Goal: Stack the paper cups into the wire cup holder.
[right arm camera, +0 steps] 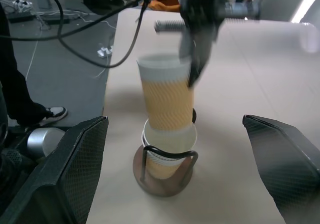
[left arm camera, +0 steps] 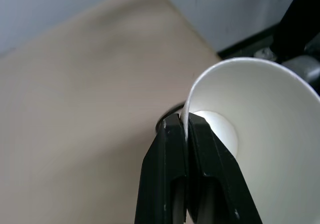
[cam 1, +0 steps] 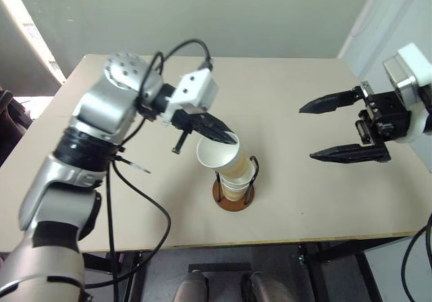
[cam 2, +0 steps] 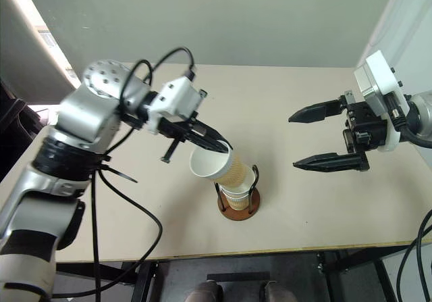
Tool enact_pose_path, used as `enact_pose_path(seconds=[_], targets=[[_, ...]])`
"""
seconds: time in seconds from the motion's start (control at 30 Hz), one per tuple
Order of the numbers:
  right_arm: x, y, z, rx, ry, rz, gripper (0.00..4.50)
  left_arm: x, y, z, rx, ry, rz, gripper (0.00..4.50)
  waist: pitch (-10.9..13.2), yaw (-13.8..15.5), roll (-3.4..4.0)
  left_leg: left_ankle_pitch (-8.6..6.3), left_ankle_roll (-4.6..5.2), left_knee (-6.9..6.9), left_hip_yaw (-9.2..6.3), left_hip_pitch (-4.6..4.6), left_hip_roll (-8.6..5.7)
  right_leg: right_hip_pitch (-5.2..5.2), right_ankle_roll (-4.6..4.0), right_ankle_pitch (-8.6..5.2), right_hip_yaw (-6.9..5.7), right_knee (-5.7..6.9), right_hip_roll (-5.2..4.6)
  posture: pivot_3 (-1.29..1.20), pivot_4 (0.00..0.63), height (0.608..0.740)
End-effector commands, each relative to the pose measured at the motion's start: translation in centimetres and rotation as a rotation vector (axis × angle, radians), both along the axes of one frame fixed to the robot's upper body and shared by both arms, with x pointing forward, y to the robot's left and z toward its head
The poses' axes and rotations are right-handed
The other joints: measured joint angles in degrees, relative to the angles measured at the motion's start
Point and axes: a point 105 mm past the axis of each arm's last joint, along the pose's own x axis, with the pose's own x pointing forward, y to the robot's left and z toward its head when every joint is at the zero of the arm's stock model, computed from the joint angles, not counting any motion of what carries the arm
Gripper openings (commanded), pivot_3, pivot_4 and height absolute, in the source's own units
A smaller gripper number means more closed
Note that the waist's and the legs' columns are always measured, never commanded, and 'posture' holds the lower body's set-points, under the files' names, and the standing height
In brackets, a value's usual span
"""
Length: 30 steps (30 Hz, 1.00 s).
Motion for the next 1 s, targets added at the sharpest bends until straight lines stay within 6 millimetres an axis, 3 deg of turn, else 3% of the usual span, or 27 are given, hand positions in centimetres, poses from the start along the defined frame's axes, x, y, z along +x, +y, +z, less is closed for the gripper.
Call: enact_pose_path(seconds=[0.03, 0.33, 0.57, 0.77, 0.87, 1.0], targets=[[-0.8, -0.2, 1.1, 0.006, -0.057, -0.016, 4.5, -0.2, -0.3, 0.8, 0.019, -0.047, -0.064, 0.04, 0.0, 0.0, 0.0, -0.02, 0.04, 0.03, 0.0, -0.03, -0.03, -0.01, 0.05, 0.01, 0.03, -0.02, -0.01, 0.0, 0.15, 0.74], [-0.8, -0.4, 0.7, -0.005, -0.059, -0.042, 4.5, 0.2, -0.9, -0.6, 0.088, -0.073, -0.083, 0.04, 0.0, 0.1, 0.0, -0.06, 0.1, 0.23, 0.02, -0.1, -0.18, 0.02, 0.31, 0.06, 0.14, 0.0, -0.05, 0.0, 0.15, 0.74], [-0.3, -0.2, 0.2, -0.014, -0.053, -0.04, 4.5, 1.4, -2.3, -0.1, 0.036, -0.135, -0.035, 2.26, 0.0, 0.4, 0.0, -0.15, 0.27, 0.48, 0.0, -0.18, -0.39, 0.04, 0.56, 0.02, 0.2, 0.04, -0.22, 0.0, 0.15, 0.74], [0.5, 0.4, -0.3, -0.022, -0.047, -0.017, 4.5, 3.4, -3.1, 1.7, -0.1, -0.199, 0.113, 4.32, 0.0, 0.3, 0.0, -0.35, 0.62, 0.91, 0.06, -0.34, -0.54, 0.03, 0.92, 0.09, 0.49, 0.01, -0.27, 0.0, 0.15, 0.74], [1.3, 0.7, -0.7, -0.037, -0.042, 0.001, 4.5, 3.9, -1.3, 2.4, -0.149, -0.186, 0.209, 4.41, 0.0, 0.2, 0.0, -0.37, 0.66, 0.93, 0.15, -0.33, -0.64, 0.01, 1.08, 0.18, 0.73, -0.02, -0.27, 0.0, 0.15, 0.74], [2.4, 0.4, -2.1, -0.082, 0.0, 0.014, 4.5, 2.8, 3.0, 1.4, -0.17, -0.109, 0.314, 4.41, 0.0, -0.5, 0.03, -0.4, 0.71, 0.91, 0.24, -0.27, -0.69, -0.04, 1.13, 0.2, 0.88, -0.04, -0.27, 0.0, 0.15, 0.74]])
